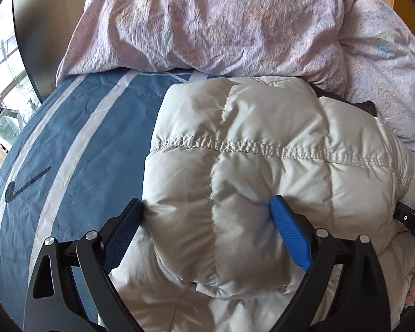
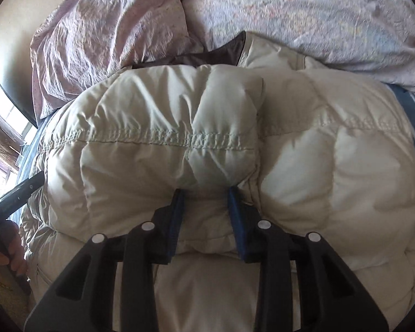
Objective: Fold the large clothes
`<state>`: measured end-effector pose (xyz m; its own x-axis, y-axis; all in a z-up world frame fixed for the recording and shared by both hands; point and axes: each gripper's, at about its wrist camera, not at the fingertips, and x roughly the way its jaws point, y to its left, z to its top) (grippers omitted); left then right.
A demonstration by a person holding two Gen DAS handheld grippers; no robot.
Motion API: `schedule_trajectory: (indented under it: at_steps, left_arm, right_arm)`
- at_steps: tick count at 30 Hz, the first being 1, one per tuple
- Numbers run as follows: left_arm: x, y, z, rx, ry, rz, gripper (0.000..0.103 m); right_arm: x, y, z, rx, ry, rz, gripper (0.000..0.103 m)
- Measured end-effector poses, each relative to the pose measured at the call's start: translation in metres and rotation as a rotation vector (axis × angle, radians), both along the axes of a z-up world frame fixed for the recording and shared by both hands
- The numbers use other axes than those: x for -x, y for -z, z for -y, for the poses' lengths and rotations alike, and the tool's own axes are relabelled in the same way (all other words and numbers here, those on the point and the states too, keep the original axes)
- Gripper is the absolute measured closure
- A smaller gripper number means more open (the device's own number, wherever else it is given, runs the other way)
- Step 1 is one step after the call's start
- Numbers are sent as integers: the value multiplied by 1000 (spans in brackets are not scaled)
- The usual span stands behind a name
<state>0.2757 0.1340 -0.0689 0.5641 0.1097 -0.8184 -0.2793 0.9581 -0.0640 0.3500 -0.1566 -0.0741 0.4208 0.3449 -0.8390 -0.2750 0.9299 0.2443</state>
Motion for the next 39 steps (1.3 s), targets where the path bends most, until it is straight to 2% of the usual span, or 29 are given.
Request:
schedule_trajectory:
  at_steps: [4, 6, 7, 10, 12, 14, 16, 18, 21, 24, 28, 34, 39]
  left_arm:
    - [-4, 8, -9, 67, -15, -25, 7]
    - [5, 0, -16, 128, -20, -14, 15]
    - [13, -9, -20, 168, -9, 6, 16]
    - [46, -38, -42, 303, 34, 97, 15]
    - [80, -52, -59, 356, 60, 158, 11]
    - [108, -55, -70, 351, 64, 177, 7]
    - [136, -52, -81, 345, 70, 157, 7]
    - [161, -42, -90, 379, 85, 117, 7]
    - [186, -31, -95, 435, 102, 78, 7]
    - [208, -26, -92, 448, 114, 60, 7]
    - [224, -21, -87, 511, 147, 63, 7]
    - [230, -7, -77, 599, 170, 40, 8]
    - [231, 5, -72, 687, 177, 16, 11]
  right_arm:
    - [-4, 1, 4, -39, -9, -17, 69]
    - [-3, -7, 12, -78, -20, -52, 66]
    - [3, -17, 27, -149, -21, -75, 63]
    - [33, -50, 65, -264, -31, -8, 27]
    - [64, -71, 105, -283, -31, 55, 18]
    - [83, -76, 138, -293, -15, 54, 13]
    - [108, -75, 182, -309, 39, 27, 12]
    - [129, -66, 224, -305, 106, -10, 12]
    - [150, -51, 265, -303, 191, -55, 12]
    - [170, -30, 302, -373, 255, -114, 12]
    - [181, -11, 318, -418, 256, -163, 14]
    - [180, 14, 314, -437, 241, -256, 26]
    - [180, 23, 312, -503, 218, -283, 36]
